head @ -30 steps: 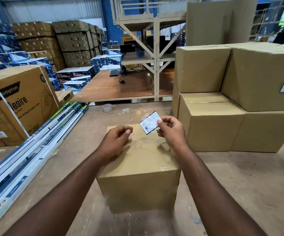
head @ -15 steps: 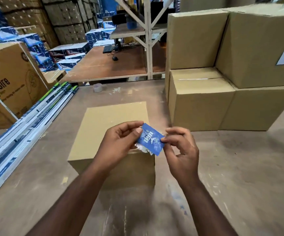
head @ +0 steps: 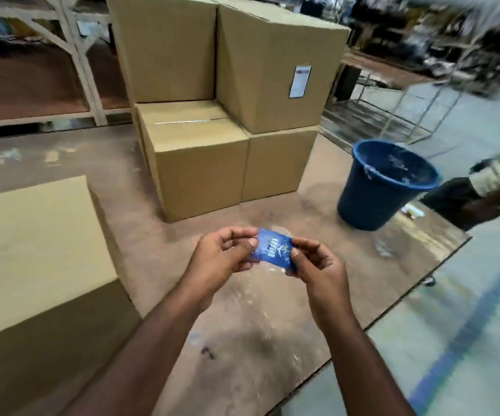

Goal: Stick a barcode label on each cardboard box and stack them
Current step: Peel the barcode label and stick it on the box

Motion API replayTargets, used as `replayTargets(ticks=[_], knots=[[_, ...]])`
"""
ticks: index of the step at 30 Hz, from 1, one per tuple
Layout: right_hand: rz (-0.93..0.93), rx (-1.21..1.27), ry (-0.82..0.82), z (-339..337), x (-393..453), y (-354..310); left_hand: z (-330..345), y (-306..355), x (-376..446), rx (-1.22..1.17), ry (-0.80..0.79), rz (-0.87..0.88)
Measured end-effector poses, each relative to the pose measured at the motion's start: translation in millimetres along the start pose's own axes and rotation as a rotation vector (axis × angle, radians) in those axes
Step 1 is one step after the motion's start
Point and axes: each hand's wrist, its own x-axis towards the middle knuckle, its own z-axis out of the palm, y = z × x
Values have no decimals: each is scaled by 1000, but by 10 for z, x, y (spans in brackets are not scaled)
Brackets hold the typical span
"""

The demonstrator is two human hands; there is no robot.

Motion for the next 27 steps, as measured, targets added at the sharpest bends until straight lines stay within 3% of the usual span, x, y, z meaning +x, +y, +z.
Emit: replayTargets(ticks=[9,17,20,23,27], knots=[[-66,-7,43,-1128,1409,-150,1386,-119,1257,49,-5,15],[-307,-170,204,-2184,2896,-670,2846,104,2412,116,-16,88],[-346,-339,302,-2444,3293,-762,3165,76,2761,268,30,185],[-329,-706,340,-2618,3569,-727,3347,42,2970,470,57,273],[-340,-1173,223,-2702,3721,-572,3435,26,3038,481,82,308]])
